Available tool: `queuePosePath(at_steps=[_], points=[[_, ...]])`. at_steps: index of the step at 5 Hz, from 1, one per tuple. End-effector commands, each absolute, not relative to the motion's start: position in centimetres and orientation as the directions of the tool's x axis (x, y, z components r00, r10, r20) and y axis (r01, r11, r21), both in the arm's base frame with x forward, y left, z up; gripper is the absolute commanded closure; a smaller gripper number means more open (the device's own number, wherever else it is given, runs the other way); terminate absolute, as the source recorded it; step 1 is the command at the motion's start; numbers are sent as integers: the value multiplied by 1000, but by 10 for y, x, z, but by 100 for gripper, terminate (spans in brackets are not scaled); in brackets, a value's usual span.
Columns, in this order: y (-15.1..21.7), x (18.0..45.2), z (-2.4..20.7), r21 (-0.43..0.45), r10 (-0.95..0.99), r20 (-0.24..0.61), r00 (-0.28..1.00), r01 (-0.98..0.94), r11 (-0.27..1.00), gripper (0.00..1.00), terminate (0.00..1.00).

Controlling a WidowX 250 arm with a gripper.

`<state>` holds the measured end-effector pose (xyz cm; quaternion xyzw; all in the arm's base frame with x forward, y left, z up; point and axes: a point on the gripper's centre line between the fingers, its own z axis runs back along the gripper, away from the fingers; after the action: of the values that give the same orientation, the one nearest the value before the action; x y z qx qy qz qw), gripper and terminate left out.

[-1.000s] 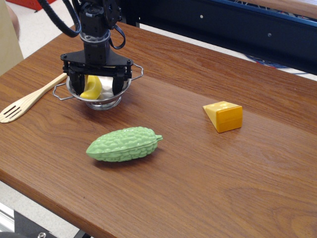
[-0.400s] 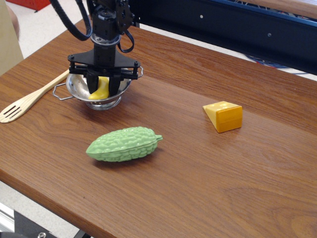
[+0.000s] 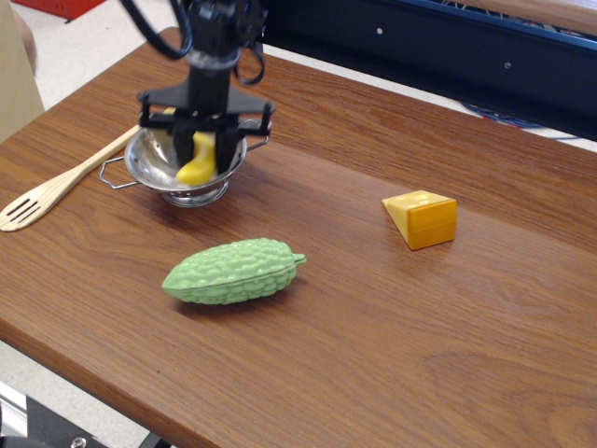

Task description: Take banana out of colander

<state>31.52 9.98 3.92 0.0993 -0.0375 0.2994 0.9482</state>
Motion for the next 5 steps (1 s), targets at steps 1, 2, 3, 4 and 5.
queuePosePath(at_steps=[1, 2, 3, 4, 5], points=[[80, 328, 111, 22, 622, 183, 761, -636, 772, 100, 0], [59, 333, 108, 4, 587, 222, 779, -603, 798, 100, 0], [48, 353, 99, -9, 576, 252, 777, -594, 805, 100, 0], [40, 382, 93, -52, 599, 288, 747, -613, 789, 100, 0], [42, 412, 83, -79, 686, 283, 670, -697, 713, 100, 0]])
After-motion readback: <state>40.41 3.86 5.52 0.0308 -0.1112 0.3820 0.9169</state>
